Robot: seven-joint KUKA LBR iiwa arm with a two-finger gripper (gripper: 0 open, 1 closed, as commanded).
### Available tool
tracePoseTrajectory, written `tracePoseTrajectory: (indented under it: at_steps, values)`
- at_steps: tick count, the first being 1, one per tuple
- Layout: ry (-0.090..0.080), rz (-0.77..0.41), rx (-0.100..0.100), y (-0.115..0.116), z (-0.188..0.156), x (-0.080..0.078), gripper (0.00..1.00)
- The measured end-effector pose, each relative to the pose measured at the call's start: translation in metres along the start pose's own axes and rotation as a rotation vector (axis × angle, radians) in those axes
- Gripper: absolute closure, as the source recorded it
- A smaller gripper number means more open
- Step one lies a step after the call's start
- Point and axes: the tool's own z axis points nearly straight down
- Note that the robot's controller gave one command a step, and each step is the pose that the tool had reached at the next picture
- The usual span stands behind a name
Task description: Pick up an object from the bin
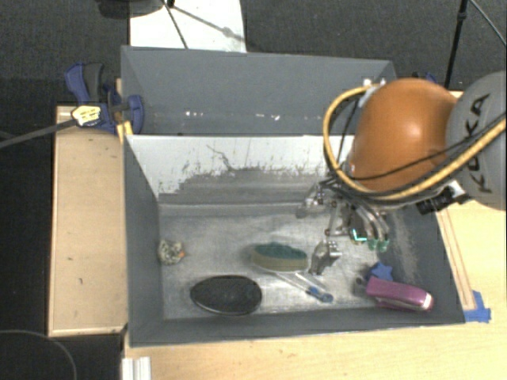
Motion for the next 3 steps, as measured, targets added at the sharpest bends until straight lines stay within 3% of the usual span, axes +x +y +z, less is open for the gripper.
tracePoseTrajectory:
  at_steps: [1, 2, 3]
  values:
    - [-0.015, 0.057, -0.003, 0.026, 0.162, -0.024, 0.0]
    - [-0.011, 0.126, -0.001, 0.001, 0.131, -0.046, 0.0]
    - [-0.01, 0.33, -0.002, 0.022, 0.125, -0.066, 0.0]
